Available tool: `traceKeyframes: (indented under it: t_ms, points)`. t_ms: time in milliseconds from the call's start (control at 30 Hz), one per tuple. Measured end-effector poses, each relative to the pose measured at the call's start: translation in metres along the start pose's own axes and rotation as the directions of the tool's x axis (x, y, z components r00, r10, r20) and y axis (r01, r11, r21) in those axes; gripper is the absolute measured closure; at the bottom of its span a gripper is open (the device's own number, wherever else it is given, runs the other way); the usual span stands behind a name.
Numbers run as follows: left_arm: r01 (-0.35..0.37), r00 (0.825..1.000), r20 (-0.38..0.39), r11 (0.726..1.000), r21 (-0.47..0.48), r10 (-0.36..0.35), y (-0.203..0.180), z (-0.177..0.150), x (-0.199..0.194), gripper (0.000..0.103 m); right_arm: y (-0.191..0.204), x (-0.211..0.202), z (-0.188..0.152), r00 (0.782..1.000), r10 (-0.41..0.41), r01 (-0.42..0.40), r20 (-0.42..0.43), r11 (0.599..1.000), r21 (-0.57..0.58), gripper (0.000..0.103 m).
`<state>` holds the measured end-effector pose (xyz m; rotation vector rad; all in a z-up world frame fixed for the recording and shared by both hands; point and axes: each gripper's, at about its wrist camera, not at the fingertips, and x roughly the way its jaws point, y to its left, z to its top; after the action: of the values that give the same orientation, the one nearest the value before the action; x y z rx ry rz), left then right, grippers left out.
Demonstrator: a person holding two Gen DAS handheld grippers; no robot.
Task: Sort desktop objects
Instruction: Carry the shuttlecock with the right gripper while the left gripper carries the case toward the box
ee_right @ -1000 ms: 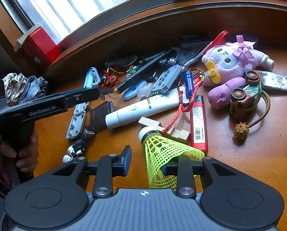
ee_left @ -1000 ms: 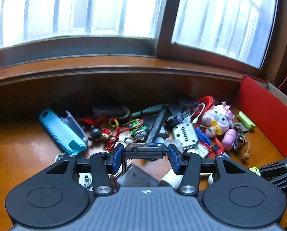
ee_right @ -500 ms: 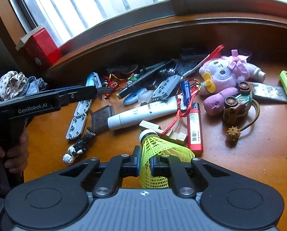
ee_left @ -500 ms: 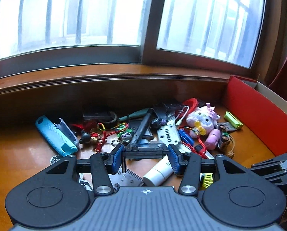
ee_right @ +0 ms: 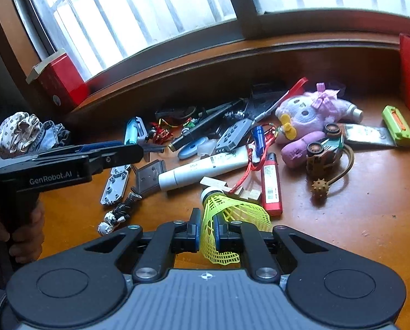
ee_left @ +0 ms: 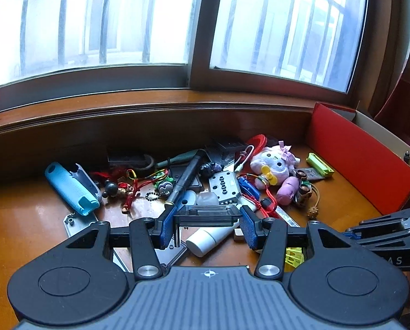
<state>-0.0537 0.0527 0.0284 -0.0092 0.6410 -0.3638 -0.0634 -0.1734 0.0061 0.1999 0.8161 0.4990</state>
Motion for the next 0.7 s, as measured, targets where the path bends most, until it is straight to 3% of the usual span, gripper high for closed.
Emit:
traceKeyframes:
  t_ms: [700]
  points:
    - [-0.032, 0.999, 0.004, 0.999, -0.021, 0.032, -0.051, 0.010, 0.005, 0.053, -0.032, -0.041, 0.010, 0.997, 0.017, -0.011, 0.074, 0.997, -0.074, 0.093]
